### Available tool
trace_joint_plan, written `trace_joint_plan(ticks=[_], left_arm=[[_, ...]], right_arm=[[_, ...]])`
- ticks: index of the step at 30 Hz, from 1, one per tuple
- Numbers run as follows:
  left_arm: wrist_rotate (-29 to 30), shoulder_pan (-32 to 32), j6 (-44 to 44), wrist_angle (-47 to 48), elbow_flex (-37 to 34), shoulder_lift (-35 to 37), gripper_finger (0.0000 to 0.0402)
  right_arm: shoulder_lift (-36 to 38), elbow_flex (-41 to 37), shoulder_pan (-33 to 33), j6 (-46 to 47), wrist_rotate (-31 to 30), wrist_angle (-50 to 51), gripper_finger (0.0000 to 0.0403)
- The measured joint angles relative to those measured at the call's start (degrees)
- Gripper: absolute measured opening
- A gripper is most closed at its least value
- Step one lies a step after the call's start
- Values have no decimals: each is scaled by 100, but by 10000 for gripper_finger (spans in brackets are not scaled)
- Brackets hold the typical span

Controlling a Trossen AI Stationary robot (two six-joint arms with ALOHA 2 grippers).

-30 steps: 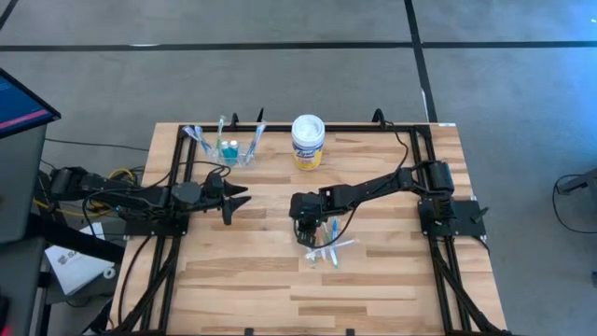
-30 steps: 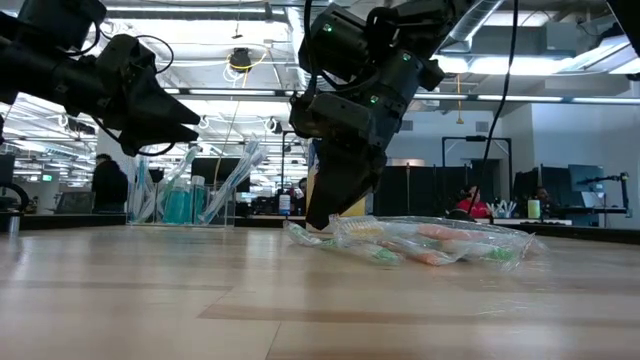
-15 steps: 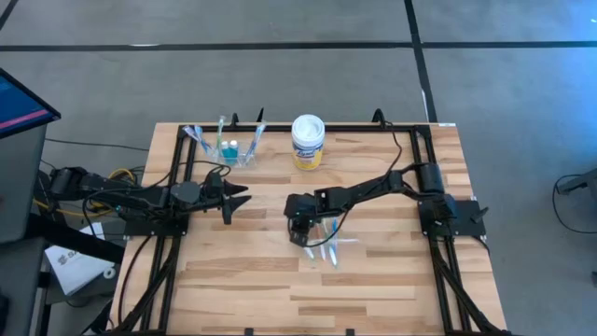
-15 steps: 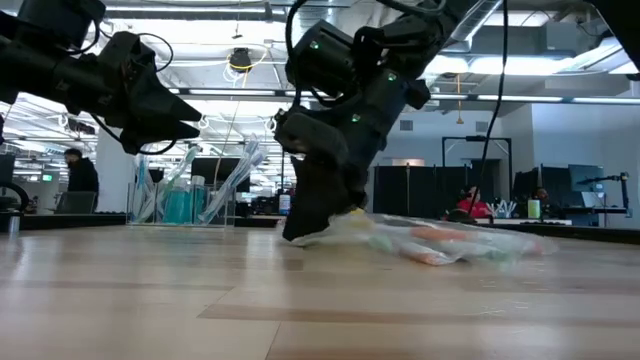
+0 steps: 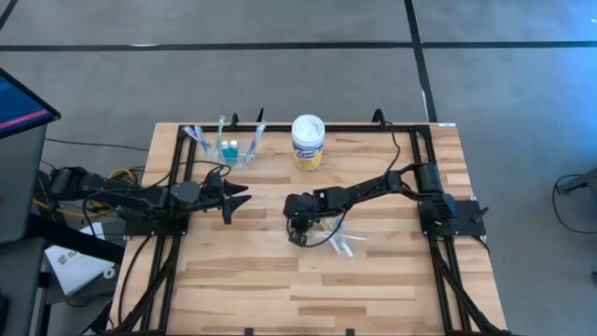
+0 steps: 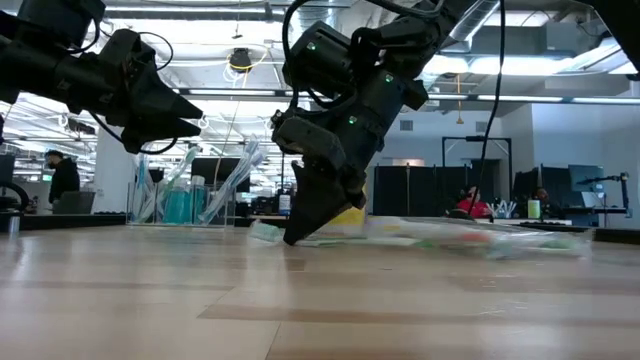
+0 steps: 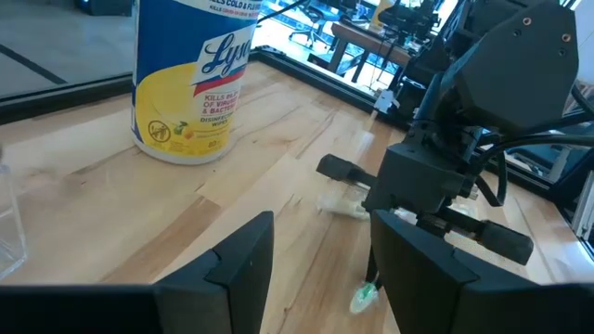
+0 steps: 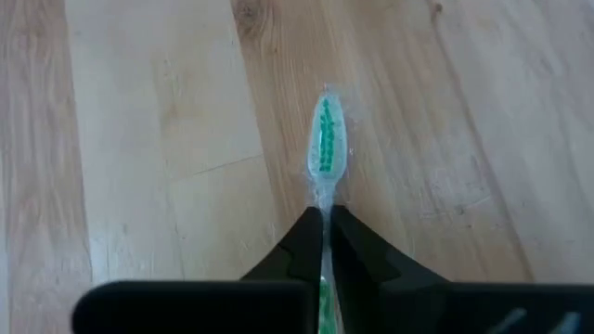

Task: Pick & Place toothbrushing station
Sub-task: Put the green toothbrush into the transparent organizer

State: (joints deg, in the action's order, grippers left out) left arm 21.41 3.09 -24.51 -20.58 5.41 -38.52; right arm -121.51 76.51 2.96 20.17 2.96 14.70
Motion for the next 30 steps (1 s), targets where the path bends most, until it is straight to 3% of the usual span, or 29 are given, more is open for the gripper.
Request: trace_joint_plan(ticks=[15, 30], left_arm=[[-3, 0, 0, -11, 0, 0, 176], [-22, 0, 2, -9, 0, 0, 176]], right_arm=[[7, 361, 2, -386, 70, 244, 1], [35, 831, -2, -1090, 544, 143, 2]])
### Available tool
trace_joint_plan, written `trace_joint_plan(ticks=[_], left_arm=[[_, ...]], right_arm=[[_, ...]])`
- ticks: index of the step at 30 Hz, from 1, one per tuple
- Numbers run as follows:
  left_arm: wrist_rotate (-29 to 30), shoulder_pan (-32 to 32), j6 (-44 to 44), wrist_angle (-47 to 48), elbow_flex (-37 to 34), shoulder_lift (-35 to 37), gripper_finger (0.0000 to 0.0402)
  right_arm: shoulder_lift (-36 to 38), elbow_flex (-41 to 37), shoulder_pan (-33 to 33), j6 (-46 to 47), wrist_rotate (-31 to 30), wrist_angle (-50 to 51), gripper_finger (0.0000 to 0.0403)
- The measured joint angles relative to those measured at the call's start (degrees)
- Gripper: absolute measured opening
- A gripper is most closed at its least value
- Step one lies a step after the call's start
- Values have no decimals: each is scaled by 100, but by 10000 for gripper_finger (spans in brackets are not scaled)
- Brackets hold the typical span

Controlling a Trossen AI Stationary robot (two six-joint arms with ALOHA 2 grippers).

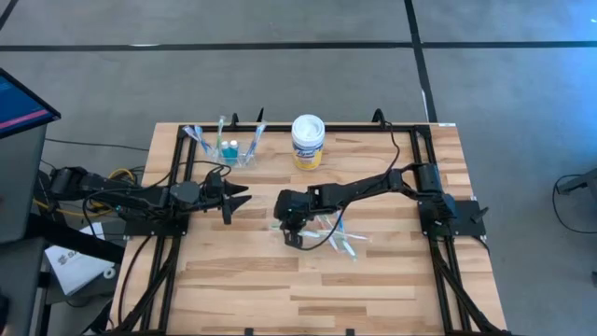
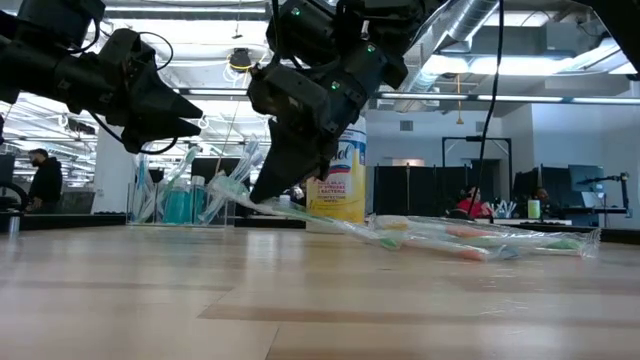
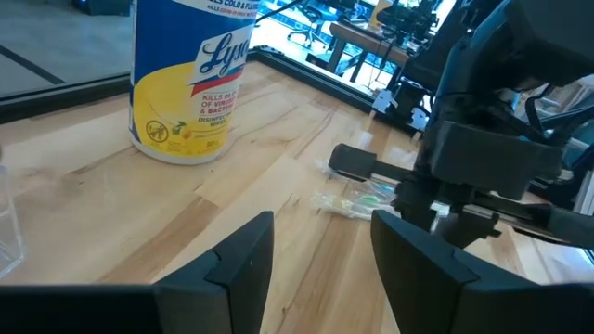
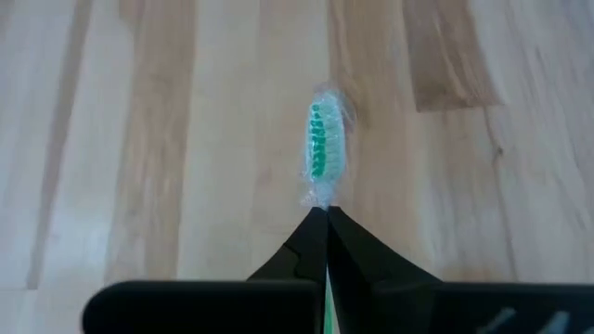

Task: Pick & Place toothbrushing station
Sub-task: Put the green toothbrush into the transparent organizer

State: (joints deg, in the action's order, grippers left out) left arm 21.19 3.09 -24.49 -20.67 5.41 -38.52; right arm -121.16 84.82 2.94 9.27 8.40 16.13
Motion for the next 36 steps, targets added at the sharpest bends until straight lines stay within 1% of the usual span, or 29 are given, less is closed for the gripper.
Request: trace_joint_plan(ticks=[8, 10, 22, 36], left_arm=[[3, 0, 0, 0, 0, 0, 176], [4, 0, 0, 0, 0, 0, 176], [28, 0, 0, -17, -2, 0, 176], [22, 0, 13, -24, -2, 0, 176]], right_arm=[[124, 11, -72, -224, 79, -56, 1], [283, -7, -122, -301, 81, 71, 1], [1039, 9, -345, -838, 72, -267, 0], [1132, 9, -730, -1071, 72, -969, 0]])
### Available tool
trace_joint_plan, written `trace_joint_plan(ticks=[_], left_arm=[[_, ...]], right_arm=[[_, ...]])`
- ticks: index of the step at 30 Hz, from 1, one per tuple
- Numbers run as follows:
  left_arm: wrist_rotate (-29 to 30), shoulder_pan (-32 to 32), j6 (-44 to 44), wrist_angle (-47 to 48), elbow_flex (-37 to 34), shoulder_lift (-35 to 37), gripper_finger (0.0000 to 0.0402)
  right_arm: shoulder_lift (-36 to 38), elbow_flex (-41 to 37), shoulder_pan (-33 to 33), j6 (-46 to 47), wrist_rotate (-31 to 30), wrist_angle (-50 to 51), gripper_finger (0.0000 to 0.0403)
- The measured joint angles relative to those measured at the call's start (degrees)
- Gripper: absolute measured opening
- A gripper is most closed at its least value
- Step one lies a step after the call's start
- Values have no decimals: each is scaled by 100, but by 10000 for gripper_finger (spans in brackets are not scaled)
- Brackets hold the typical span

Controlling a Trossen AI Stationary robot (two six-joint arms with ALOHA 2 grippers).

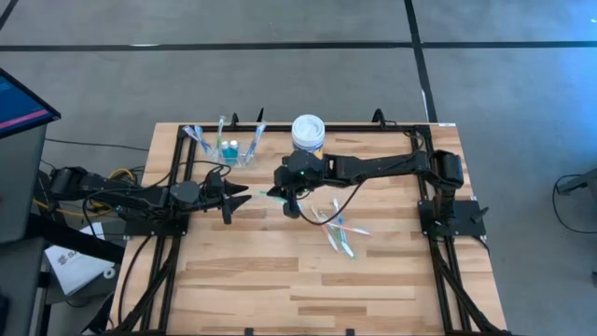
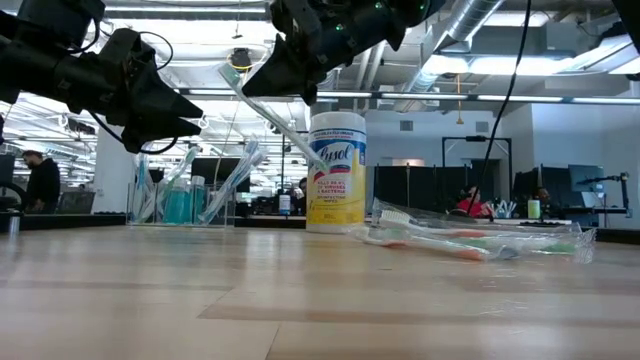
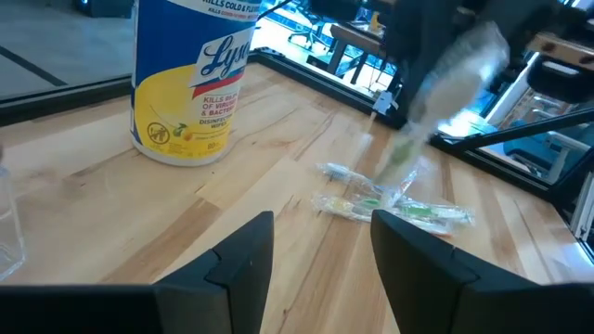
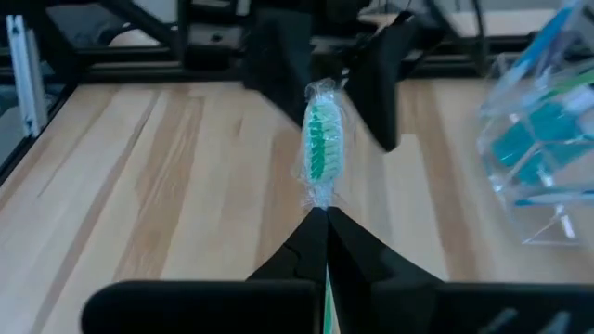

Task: Pick & Place toothbrushing station
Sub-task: Put the green toothbrush into the transparent organizer

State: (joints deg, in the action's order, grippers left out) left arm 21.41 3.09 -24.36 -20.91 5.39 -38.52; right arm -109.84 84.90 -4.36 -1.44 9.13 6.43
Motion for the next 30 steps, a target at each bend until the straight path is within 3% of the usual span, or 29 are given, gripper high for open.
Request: trace_joint_plan(ticks=[15, 23, 30], left_arm=[[-4, 0, 32, -82, -2, 0, 176], [-49, 0, 804, -1499, -4, 0, 176], [-79, 0, 1060, -1830, -4, -35, 176]], right_arm=[[-2, 0, -221, -54, 436, -1460, 0], [-2, 0, -210, -8, 608, -1982, 0], [-4, 0, -210, -3, 608, -2101, 0]])
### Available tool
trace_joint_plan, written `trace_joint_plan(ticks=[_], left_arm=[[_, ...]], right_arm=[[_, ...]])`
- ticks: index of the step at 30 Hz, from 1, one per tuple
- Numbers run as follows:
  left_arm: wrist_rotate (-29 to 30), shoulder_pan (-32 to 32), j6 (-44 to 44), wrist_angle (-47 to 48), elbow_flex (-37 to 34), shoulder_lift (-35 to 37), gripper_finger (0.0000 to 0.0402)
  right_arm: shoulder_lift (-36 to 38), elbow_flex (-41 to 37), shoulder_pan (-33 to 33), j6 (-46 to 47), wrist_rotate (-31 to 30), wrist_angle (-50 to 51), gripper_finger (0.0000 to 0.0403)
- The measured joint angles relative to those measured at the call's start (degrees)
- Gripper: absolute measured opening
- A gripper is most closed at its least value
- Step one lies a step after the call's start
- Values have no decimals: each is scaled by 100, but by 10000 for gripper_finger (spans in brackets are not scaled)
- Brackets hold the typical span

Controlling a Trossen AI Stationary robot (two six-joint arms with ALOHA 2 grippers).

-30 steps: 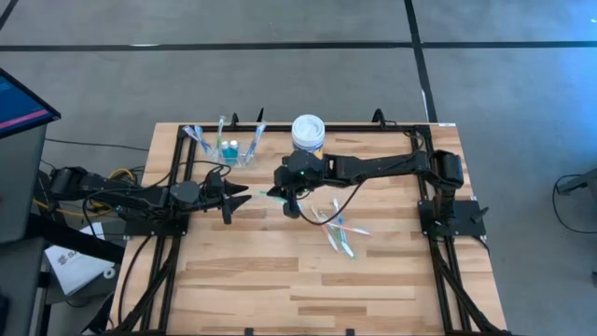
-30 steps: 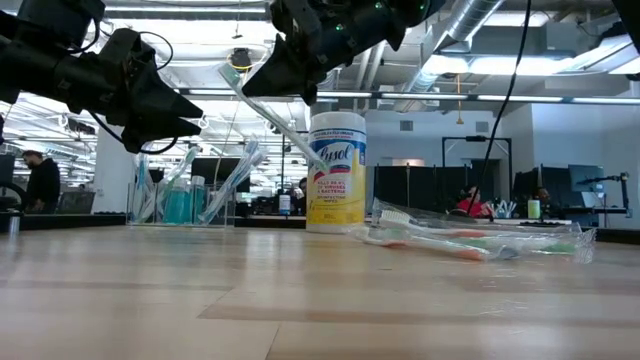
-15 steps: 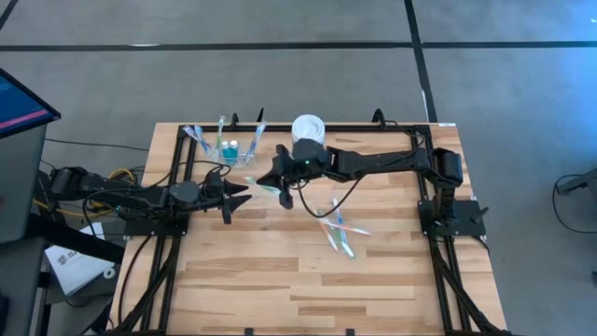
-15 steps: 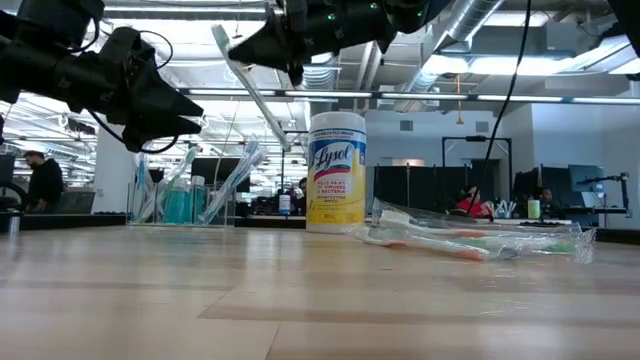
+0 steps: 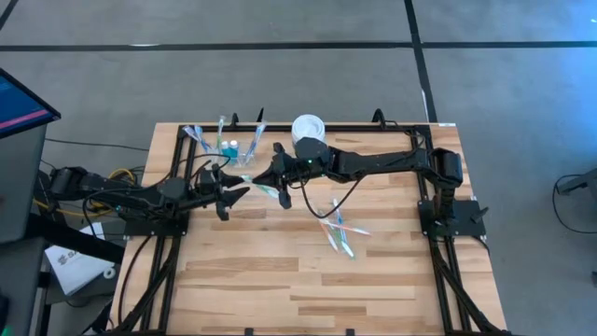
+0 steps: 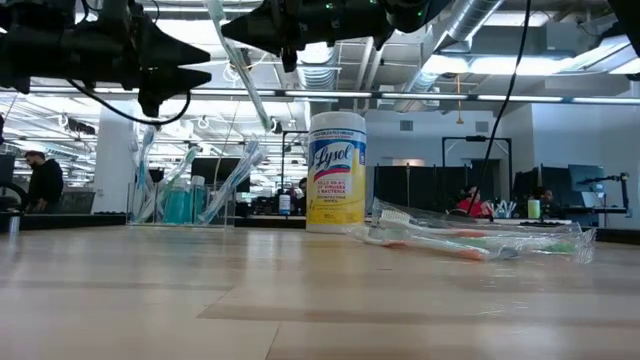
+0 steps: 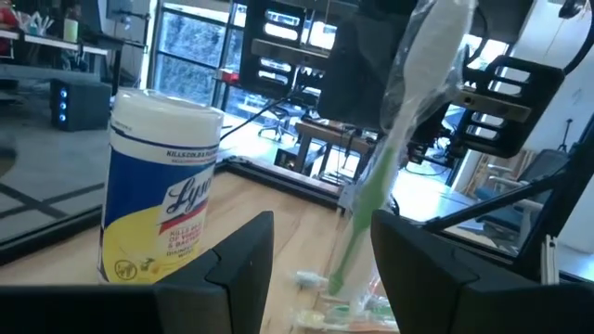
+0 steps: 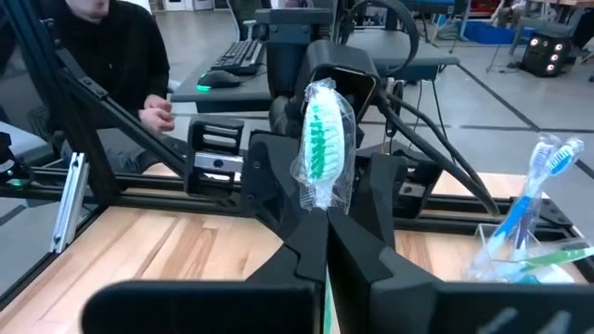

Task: Pick & Place toothbrushing station
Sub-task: Put the green toothbrush into the transparent organizer

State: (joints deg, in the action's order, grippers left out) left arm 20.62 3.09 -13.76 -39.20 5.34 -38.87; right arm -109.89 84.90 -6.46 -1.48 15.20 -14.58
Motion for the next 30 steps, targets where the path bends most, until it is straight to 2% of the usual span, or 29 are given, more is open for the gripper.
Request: trace_joint_plan(ticks=[6, 10, 17, 23, 30], left_arm=[[-10, 0, 149, -619, 0, -420, 176], [-247, 0, 343, -1324, 0, -844, 176], [-266, 0, 628, -2339, 0, -1477, 176], [-264, 0, 676, -2763, 2, -1800, 175], [-133, 0, 754, -3076, 2, -1975, 134]], right_arm=[[-3, 0, 0, 0, -1, -193, 0], [-4, 0, -2, 2, -2, -193, 0], [-2, 0, 0, 61, -2, -189, 0], [-3, 0, 0, 61, -2, -194, 0], [-3, 0, 0, 61, -2, -200, 0]])
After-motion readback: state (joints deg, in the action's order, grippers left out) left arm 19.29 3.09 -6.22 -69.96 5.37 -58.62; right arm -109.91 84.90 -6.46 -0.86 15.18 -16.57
